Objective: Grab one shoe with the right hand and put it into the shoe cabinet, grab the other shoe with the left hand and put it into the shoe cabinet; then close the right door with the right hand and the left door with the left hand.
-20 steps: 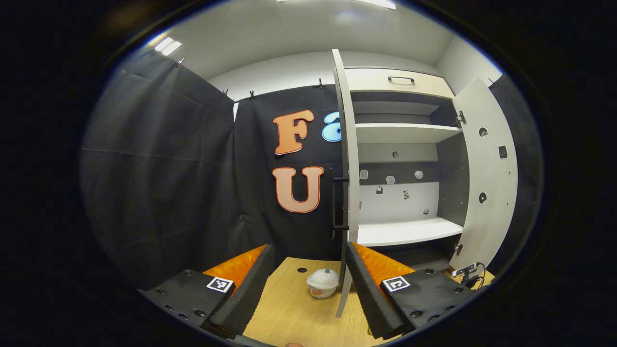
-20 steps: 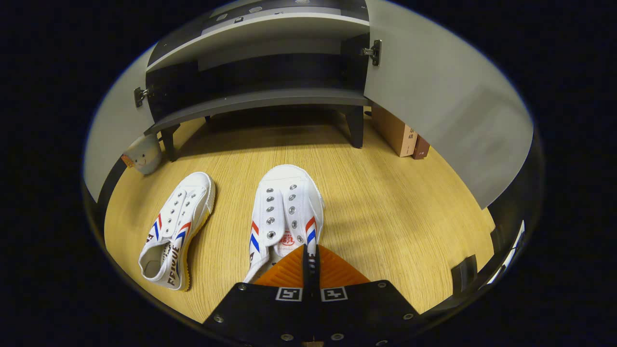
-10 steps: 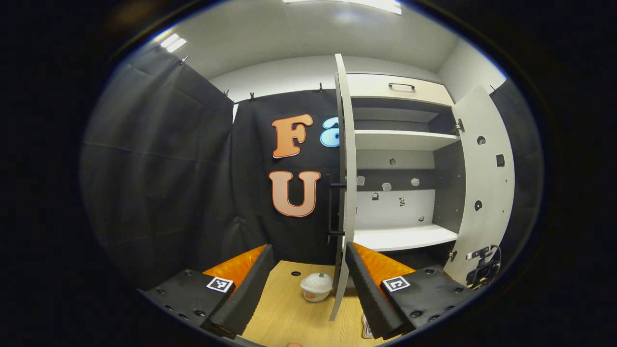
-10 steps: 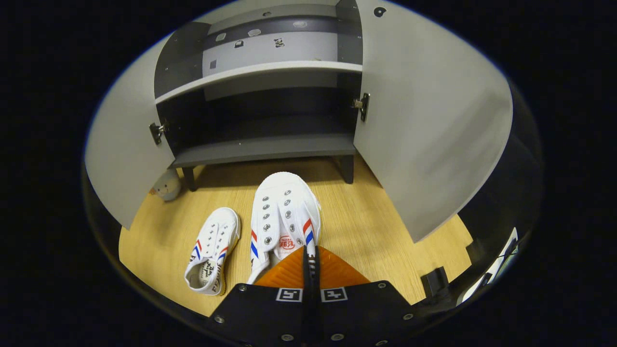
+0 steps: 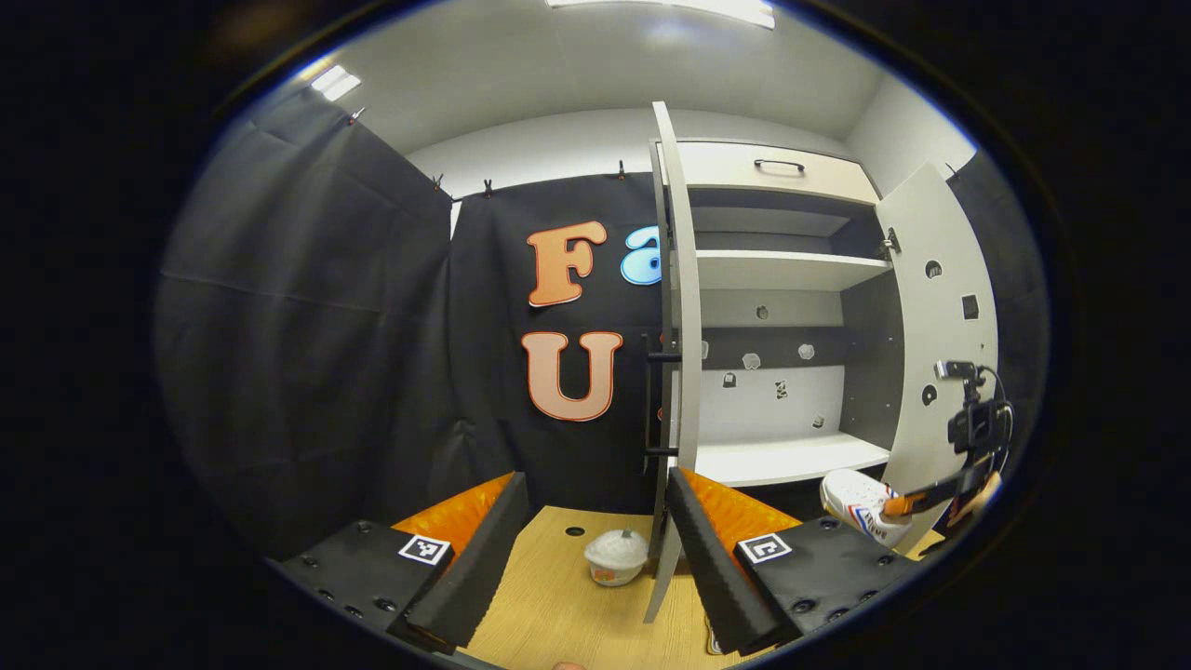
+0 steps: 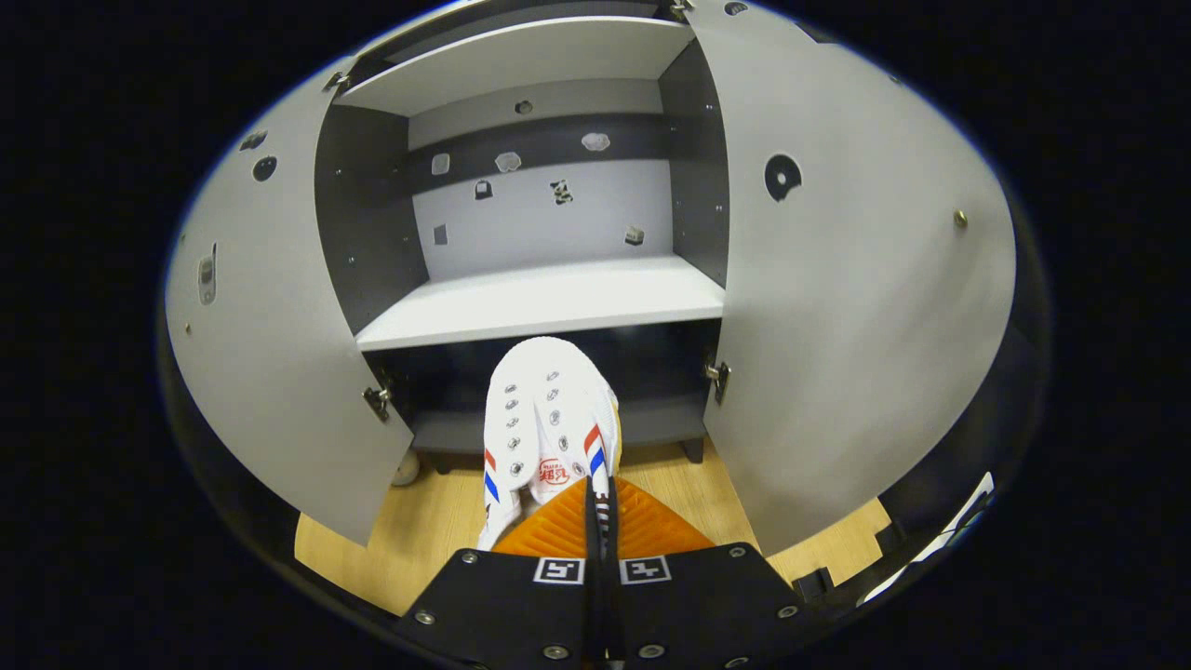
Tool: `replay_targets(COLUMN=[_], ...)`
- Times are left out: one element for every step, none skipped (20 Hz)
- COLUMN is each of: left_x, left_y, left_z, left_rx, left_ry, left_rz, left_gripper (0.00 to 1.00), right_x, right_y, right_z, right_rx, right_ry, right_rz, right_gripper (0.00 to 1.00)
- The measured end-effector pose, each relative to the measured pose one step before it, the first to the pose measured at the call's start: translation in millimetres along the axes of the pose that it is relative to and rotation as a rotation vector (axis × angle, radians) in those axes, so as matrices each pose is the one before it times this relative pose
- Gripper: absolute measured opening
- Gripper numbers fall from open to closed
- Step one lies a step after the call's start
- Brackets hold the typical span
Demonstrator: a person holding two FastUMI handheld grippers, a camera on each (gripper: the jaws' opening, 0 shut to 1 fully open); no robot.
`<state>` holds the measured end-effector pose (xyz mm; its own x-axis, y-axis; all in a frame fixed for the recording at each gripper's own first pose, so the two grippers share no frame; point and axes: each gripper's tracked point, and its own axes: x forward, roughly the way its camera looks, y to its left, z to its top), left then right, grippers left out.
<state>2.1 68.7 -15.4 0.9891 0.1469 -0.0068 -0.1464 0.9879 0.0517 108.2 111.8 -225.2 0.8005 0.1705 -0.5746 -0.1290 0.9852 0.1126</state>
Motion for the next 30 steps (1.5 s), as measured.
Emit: replay_targets(left_x=[1.3,-0.49,1.75,1.15,3.22,1.05,1.67,3.3,2.0,2.01,2.62,1.96,3.11,1.09,2.07,2.11,1.91,4.17,1.52,1.02,0.29,1.33,1.15,1.75,0.74,0.8,0.69,-0.32,-0.01,-1.55], left_y=[0.54,2.69,1.07,2.19,2.86,2.04,0.98,2.33,2.07,1.06,0.64,0.93,0.8,0.78,1.01,0.95,0.64,0.87,0.51,0.58,-0.6,-1.04,-1.7,-1.19,-1.76,-2.53,-3.0,-4.02,-3.56,-4.77], left_z=[-0.67,-1.81,-0.91,-0.05,0.31,-0.73,1.33,-0.85,1.53,-0.32,0.66,-1.47,-1.27,-3.81,-4.48,-3.13,-3.89,-2.46,-2.28,-0.72,-1.64,-0.82,-0.83,-0.61,-0.42,-0.58,0.62,0.42,0.5,0.57], left_rx=[-0.00054,0.00112,0.00206,0.00409,0.00522,0.00257,0.00054,-0.00006,0.00038,0.00007,0.00002,0.0015,0.00251,0.00303,0.00136,-0.00028,-0.00116,0.00077,0.00262,0.00255,0.00088,-0.0008,-0.00124,0.0006,0.00162,0.00005,-0.0036,-0.00542,-0.00467,-0.00235], left_ry=[0.00158,0.00122,0.00016,-0.00089,0.00009,-0.00252,-0.00135,-0.00145,-0.00091,-0.00078,-0.00125,-0.00034,0.00174,0.00677,0.00893,0.00916,0.00879,0.00987,0.00683,0.00479,0.00383,0.0035,0.00377,0.00497,0.00383,0.00166,-0.00009,-0.00164,-0.00228,-0.00163], left_rz=[0.0013,0.00211,0.00226,0.00216,0.00536,0.00484,0.00339,0.00377,0.00486,0.00481,0.00461,0.00462,0.00498,0.00607,0.00557,0.00488,0.00478,0.00667,0.00765,0.00625,0.00397,0.00113,0.00036,0.00135,0.00173,-0.00076,-0.00404,-0.00804,-0.00779,-0.00989], left_gripper=[0.96,0.95,0.95,0.96,0.96,0.96,0.96,0.97,0.96,0.96,0.96,0.96,0.96,0.95,0.96,0.96,0.96,0.96,0.96,0.96,0.96,0.96,0.96,0.96,0.96,0.96,0.96,0.97,0.97,0.96], right_x=[3.8,6.43,3.66,4.37,1.05,1.41,8.62,3.58,19.34,11.8,13.6,14.49,18.39,14.89,14.43,14.23,14.78,14.82,14.23,13.14,10.11,6.4,2.11,-3.48,-5.92,-10.7,-11.7,-17.07,-12.29,-13.66], right_y=[4.58,1.6,1.2,0.43,-0.79,0.53,1.45,0.12,0.77,0.0,0.92,3.81,1.71,-0.88,-1.5,-0.5,-0.05,-1.24,-2.54,-2.58,-2.38,-0.79,2.66,2.29,-6.39,-4.56,2.45,2.2,3.71,3.05], right_z=[18.03,9.63,12.62,14.94,5.72,15.95,14.89,9.94,13.95,8.28,10.1,7.6,4.85,3.13,-0.03,-2.46,-3.33,-3.62,-3.24,-1.56,-1.54,-3.35,-1.76,6.67,14.2,12.7,7.13,3.35,1.64,3.38], right_rx=[0.00682,-0.00563,-0.00984,-0.00299,0.00564,0.00392,0.00206,-0.00733,-0.01195,-0.00103,0.00944,0.01016,0.00656,-0.0008,-0.0013,0.00653,0.01191,0.00302,-0.0122,-0.00867,-0.0045,-0.00051,0.00401,-0.00057,-0.01633,-0.0158,-0.00127,0.00449,0.00204,-0.0009], right_ry=[-0.01519,-0.01986,-0.02156,-0.01591,-0.01809,-0.00983,-0.01274,-0.01102,-0.0085,-0.00318,-0.00484,-0.00126,0.00102,0.00501,0.01453,0.01996,0.02271,0.02074,0.01766,0.01333,0.00988,0.01532,0.01077,-0.02808,-0.05988,-0.04526,-0.026,-0.00637,-0.00491,-0.01747], right_rz=[0.00137,-0.00258,-0.00368,-0.00014,0.00228,-0.00007,-0.00305,-0.00718,-0.01212,-0.00804,-0.00457,-0.00177,-0.00481,-0.00813,-0.00932,-0.00754,-0.00301,-0.00566,-0.00869,-0.01288,-0.00705,0.00096,0.02075,0.01195,-0.02445,-0.02074,0.01092,0.02105,0.01748,0.01638], right_gripper=[0.0,0.0,0.0,0.0,0.0,0.0,0.0,0.0,0.0,0.0,0.0,0.0,0.0,0.0,0.0,0.0,0.0,0.0,0.0,0.0,0.0,0.0,0.01,0.05,0.21,0.24,0.39,0.47,0.61,0.68])
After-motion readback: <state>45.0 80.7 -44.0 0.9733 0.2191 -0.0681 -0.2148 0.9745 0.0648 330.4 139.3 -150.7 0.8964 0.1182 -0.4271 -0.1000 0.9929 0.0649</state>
